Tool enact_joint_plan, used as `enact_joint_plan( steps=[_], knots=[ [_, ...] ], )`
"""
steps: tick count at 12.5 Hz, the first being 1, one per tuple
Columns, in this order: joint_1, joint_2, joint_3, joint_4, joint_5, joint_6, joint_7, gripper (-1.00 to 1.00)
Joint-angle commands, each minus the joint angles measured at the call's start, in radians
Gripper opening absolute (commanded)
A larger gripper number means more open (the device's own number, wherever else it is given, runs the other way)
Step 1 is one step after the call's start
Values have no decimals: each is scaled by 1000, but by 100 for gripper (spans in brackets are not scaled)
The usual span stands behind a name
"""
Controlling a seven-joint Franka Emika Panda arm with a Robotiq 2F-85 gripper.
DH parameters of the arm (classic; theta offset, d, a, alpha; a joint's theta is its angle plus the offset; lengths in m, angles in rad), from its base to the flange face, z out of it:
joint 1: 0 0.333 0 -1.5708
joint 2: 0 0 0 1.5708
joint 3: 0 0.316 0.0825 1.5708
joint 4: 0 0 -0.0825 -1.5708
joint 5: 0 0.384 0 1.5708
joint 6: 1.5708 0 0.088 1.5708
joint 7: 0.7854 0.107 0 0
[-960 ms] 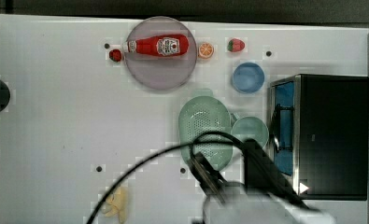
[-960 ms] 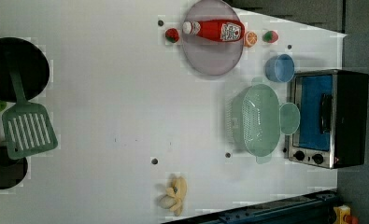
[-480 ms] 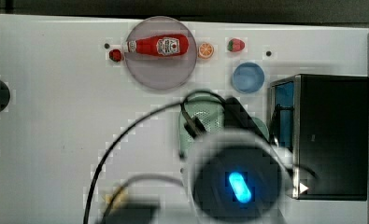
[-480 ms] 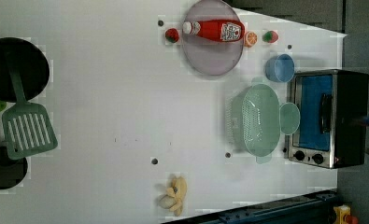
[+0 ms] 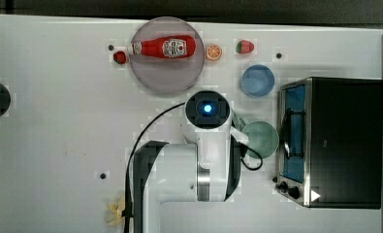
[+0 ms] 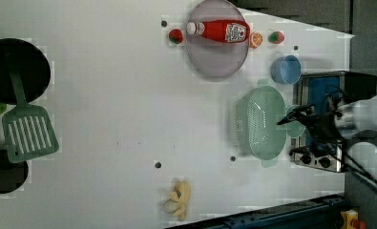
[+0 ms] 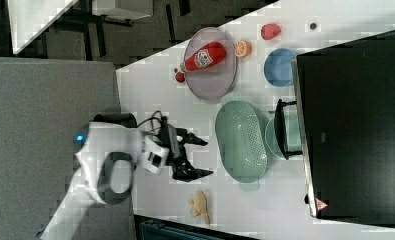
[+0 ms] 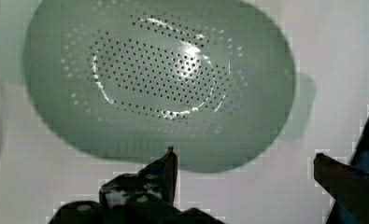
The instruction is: Drag strainer right to left.
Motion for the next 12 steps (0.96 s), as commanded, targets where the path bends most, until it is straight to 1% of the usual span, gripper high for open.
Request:
enact_joint_plan(
  steps=[1, 2, 6, 10, 12],
  knots=[
    [19, -2, -6, -24, -5, 164, 223, 100],
    [20, 25, -3, -54, -5, 233, 254, 100],
    [26, 147, 4, -154, -3, 484, 259, 100],
    [41, 305, 25, -127, 1, 624, 276, 100],
    [52, 336, 29, -124, 15, 667, 381, 100]
  ],
)
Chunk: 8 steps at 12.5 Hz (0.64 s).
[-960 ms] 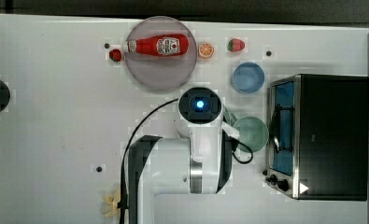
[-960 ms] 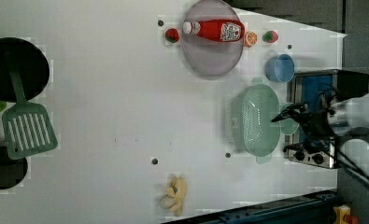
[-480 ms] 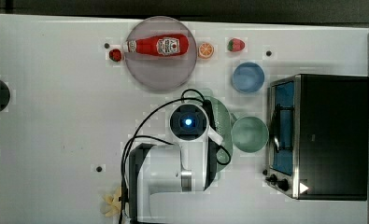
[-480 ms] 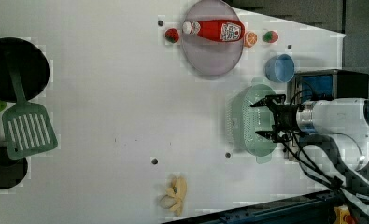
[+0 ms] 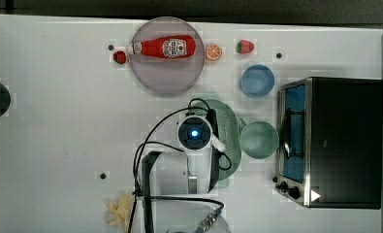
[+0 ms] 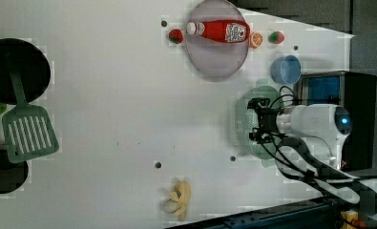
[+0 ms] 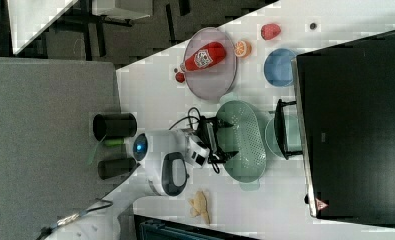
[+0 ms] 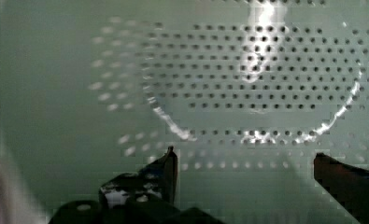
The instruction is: Drag strainer right to left.
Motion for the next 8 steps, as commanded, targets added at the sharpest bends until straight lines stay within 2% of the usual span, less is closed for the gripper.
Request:
enact_joint_plan(
  steps=[1, 8],
  knots=[
    [32, -1, 24, -10, 9, 5, 166, 100],
    [91, 4, 71, -4, 26, 2, 168, 100]
  ],
)
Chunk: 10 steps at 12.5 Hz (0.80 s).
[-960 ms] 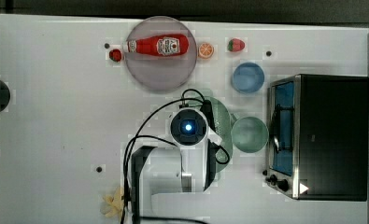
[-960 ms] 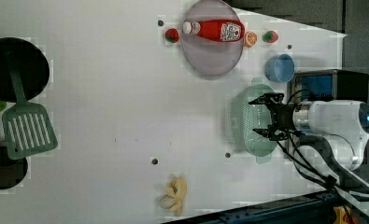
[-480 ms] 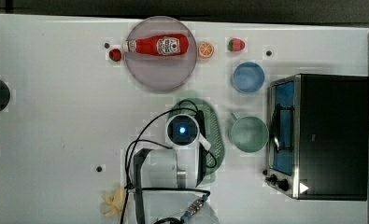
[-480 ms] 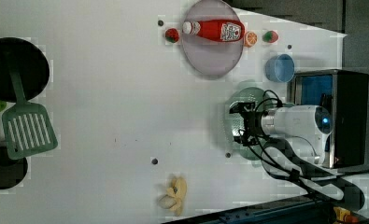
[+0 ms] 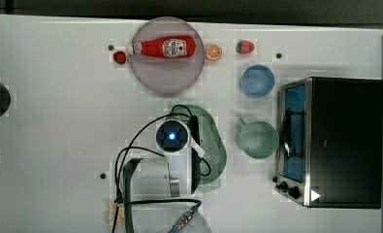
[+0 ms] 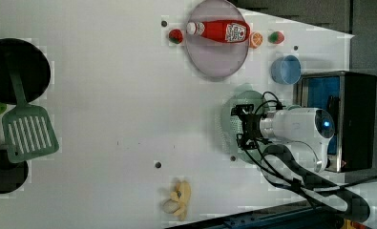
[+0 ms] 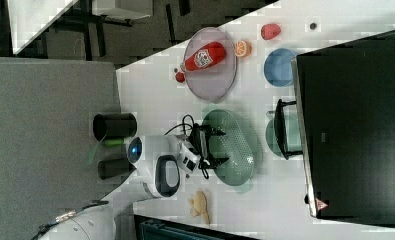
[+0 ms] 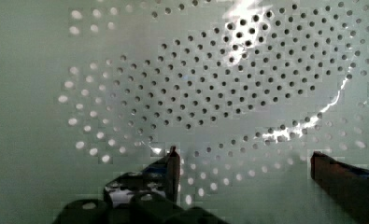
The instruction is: Drag strainer right to left.
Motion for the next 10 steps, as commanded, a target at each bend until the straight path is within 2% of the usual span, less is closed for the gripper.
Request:
enact_joint_plan(
  steps=[1, 5, 10],
  knots=[
    [44, -3, 30, 19, 17, 12, 56, 100],
    [103, -1, 48, 31, 108, -1, 57, 100],
    [204, 20, 49, 87, 210, -49, 62, 100]
  ],
)
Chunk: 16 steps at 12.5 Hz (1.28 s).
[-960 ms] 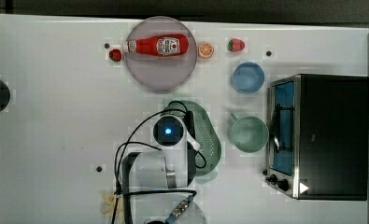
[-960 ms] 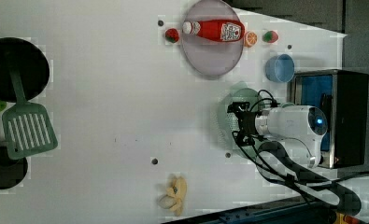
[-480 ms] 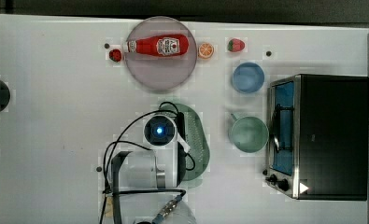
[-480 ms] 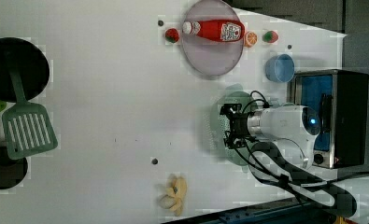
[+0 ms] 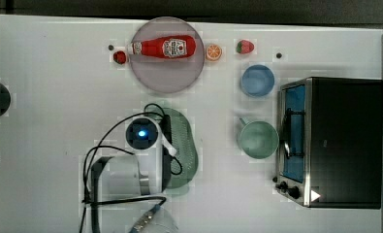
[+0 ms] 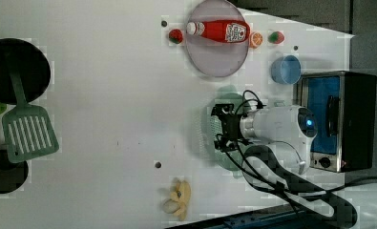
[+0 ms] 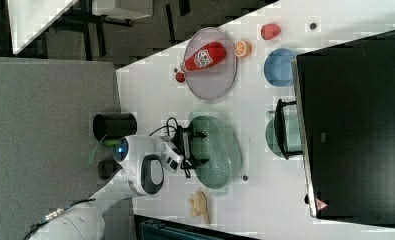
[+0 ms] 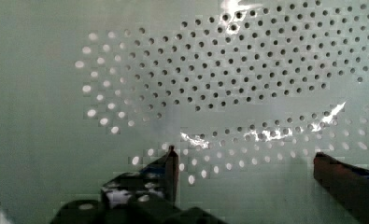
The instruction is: Drag strainer right to left.
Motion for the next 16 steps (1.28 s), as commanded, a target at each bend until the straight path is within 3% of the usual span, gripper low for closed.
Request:
enact_joint_plan(
  steps=[1, 6, 16],
  knots=[
    [97, -1, 2, 33, 57, -26, 47, 100],
    [189, 47, 2, 119, 165, -39, 127, 100],
    [347, 188, 2, 327, 173, -50, 266, 100]
  ],
)
